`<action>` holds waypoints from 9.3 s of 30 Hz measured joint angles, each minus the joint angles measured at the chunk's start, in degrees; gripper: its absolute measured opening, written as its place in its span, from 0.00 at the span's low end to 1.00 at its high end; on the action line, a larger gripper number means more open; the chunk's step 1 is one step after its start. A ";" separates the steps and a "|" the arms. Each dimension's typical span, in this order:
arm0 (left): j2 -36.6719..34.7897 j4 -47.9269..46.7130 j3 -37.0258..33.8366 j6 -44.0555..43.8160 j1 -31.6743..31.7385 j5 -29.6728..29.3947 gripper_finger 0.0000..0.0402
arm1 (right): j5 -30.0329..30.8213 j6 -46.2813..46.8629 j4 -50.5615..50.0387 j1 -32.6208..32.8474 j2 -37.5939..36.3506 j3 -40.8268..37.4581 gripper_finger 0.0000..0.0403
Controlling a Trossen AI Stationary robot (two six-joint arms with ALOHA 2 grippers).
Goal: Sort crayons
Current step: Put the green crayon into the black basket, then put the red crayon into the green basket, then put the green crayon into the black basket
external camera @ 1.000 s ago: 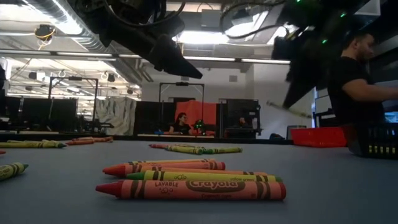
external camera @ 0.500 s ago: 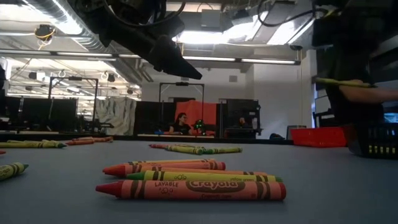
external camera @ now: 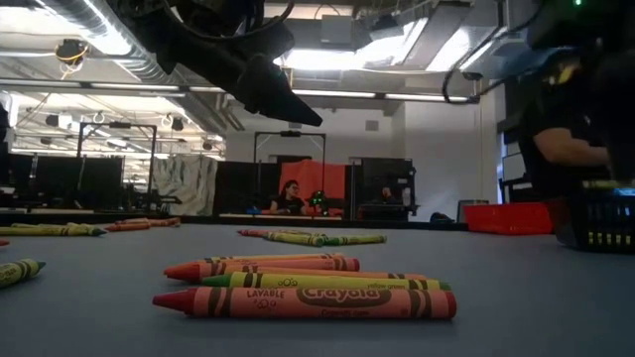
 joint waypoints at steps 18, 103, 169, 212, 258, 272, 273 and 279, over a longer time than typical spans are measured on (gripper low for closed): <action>0.01 -2.63 0.00 0.02 0.07 -0.02 0.29 | 1.38 -0.99 5.76 0.90 0.20 6.99 0.42; -0.64 -17.57 -4.81 6.32 7.83 8.24 0.02 | 32.36 -44.09 68.52 -1.80 25.96 5.01 0.43; -0.48 5.41 -4.71 10.80 -1.14 7.71 0.02 | 12.52 -48.42 87.11 0.16 34.48 5.23 0.66; -5.23 5.64 -4.68 6.11 -2.07 4.50 0.33 | 24.99 -47.06 59.11 7.17 22.90 11.62 0.06; -6.03 1.93 -4.68 9.21 -2.84 1.01 0.34 | -11.23 83.11 16.36 54.20 29.17 18.87 0.17; -6.03 0.57 -4.72 8.97 -2.84 1.01 0.34 | 7.31 42.31 12.02 35.21 22.50 18.91 0.45; -6.03 0.55 -4.72 8.95 -2.84 1.01 0.34 | 10.89 36.24 12.12 33.46 22.49 18.91 0.45; -5.12 0.65 -4.72 8.31 -2.84 1.01 0.34 | 28.49 9.27 15.67 23.99 24.01 18.91 0.42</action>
